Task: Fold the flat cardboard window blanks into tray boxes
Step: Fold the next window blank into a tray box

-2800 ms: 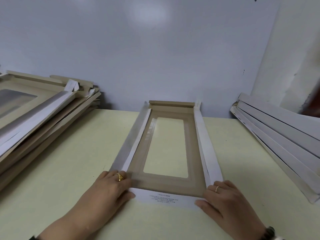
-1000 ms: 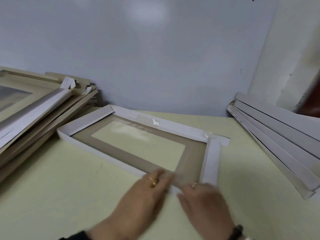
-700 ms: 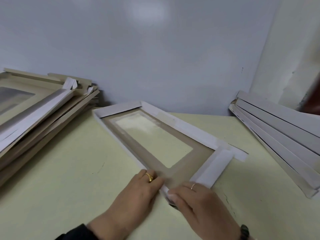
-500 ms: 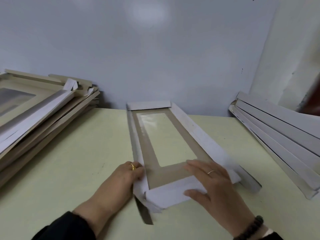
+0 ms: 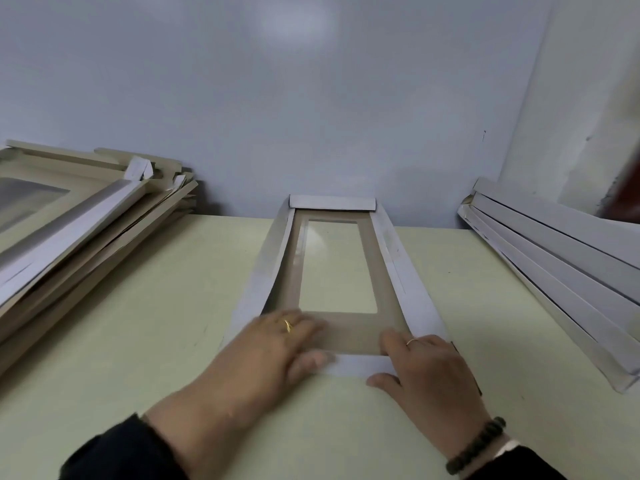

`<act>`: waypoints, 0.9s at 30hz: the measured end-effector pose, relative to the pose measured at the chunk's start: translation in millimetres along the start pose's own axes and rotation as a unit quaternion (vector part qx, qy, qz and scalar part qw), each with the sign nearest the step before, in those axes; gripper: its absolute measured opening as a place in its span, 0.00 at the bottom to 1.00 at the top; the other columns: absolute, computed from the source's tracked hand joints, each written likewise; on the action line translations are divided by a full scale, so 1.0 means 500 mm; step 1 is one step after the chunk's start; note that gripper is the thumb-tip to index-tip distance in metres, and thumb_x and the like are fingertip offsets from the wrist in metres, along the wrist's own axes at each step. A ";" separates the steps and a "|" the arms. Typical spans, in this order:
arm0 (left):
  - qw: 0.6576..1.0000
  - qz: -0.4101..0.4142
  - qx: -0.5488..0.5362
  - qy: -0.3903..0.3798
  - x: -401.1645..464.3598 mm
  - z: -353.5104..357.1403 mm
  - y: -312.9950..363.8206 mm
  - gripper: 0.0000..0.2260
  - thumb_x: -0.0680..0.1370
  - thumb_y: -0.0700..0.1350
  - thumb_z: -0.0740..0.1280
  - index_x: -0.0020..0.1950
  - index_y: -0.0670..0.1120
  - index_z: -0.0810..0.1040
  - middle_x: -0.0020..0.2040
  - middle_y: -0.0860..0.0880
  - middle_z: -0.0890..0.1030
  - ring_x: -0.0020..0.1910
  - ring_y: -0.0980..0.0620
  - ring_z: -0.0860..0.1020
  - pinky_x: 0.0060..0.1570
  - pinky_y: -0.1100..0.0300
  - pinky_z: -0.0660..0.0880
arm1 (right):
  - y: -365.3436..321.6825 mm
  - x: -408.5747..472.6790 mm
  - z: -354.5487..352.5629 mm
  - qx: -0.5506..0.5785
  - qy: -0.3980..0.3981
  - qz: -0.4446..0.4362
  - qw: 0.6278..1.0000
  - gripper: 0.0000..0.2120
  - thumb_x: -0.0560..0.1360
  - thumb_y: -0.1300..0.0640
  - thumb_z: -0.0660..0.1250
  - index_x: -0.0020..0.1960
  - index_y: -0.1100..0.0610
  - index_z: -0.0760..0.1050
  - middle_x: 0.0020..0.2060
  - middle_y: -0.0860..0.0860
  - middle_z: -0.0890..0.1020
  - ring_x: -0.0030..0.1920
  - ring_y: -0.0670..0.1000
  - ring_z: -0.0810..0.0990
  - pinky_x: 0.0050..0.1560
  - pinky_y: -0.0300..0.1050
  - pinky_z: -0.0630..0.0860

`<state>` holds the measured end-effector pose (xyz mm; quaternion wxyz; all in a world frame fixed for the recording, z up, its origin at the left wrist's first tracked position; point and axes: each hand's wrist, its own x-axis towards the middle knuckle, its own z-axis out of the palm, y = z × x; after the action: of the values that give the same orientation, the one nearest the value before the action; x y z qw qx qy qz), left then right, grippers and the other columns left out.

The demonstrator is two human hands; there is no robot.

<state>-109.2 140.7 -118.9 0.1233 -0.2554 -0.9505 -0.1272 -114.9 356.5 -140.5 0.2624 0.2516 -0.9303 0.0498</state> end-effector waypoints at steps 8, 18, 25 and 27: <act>0.993 0.073 0.065 -0.061 -0.053 0.043 0.018 0.13 0.65 0.47 0.76 0.49 0.56 0.83 0.48 0.60 0.83 0.46 0.61 0.81 0.38 0.69 0.77 | -0.018 -0.028 0.024 -0.018 -0.015 -0.094 0.995 0.08 0.51 0.63 0.71 0.29 0.55 0.75 0.24 0.49 0.76 0.23 0.50 0.75 0.29 0.37 0.74; 0.990 -0.030 -0.028 -0.135 -0.115 0.053 -0.056 0.36 0.62 0.75 0.27 0.69 0.67 0.42 0.71 0.70 0.42 0.69 0.70 0.35 0.69 0.73 0.38 | 0.050 -0.054 0.004 0.132 -0.274 -0.075 0.950 0.31 0.69 0.30 0.40 0.70 0.37 0.42 0.71 0.34 0.42 0.72 0.40 0.37 0.69 0.29 0.38; 0.960 -0.133 -0.244 -0.019 -0.116 0.038 -0.060 0.15 0.71 0.58 0.58 0.56 0.63 0.76 0.62 0.66 0.71 0.64 0.74 0.62 0.62 0.78 0.59 | 0.085 -0.062 0.012 0.428 -0.159 0.086 0.885 0.16 0.65 0.41 0.65 0.52 0.40 0.78 0.57 0.35 0.76 0.62 0.31 0.68 0.64 0.27 0.61; 0.959 -0.152 -0.236 0.034 -0.107 0.039 -0.050 0.09 0.71 0.57 0.60 0.41 0.64 0.80 0.49 0.60 0.77 0.53 0.67 0.72 0.50 0.76 0.66 | 0.081 -0.058 0.016 0.453 -0.111 0.127 0.875 0.07 0.65 0.45 0.65 0.38 0.39 0.82 0.46 0.37 0.82 0.53 0.35 0.76 0.54 0.27 0.68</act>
<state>-80.4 101.2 -157.6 0.0715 -0.1251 -0.9164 -0.3735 -117.4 402.7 -160.5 0.0059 0.2265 -0.8526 0.4709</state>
